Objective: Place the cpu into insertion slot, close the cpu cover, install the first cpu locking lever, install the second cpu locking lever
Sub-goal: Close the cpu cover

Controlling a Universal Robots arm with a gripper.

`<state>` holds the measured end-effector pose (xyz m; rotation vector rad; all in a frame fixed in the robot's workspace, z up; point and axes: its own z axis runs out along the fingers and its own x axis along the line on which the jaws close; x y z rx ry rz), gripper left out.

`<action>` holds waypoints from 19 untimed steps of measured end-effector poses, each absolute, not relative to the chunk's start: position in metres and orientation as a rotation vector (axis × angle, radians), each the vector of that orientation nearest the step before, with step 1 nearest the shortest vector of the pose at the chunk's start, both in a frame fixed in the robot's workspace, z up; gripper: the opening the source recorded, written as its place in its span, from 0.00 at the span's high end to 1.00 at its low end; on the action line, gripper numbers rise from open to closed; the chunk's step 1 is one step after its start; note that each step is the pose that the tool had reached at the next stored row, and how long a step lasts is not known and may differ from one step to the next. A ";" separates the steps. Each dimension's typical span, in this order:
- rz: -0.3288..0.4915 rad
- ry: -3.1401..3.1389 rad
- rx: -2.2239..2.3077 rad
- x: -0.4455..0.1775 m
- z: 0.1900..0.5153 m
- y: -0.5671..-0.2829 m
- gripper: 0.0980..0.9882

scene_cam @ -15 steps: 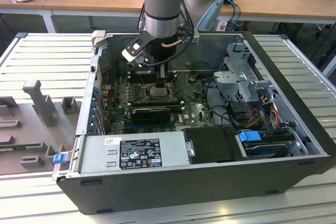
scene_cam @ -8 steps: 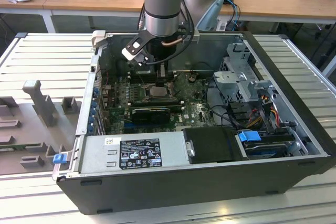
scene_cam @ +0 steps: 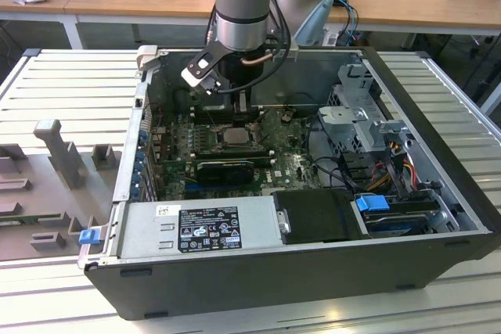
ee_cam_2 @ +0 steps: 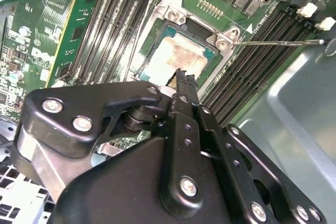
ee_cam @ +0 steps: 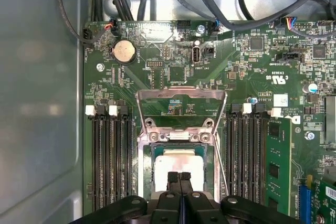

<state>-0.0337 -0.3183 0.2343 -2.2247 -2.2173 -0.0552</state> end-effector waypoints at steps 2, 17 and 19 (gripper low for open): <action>-0.055 -2.218 -2.224 -0.033 0.235 -0.318 0.99; -0.055 -2.216 -2.225 -0.026 0.255 -0.318 0.99; -0.055 -2.216 -2.225 -0.026 0.268 -0.318 0.99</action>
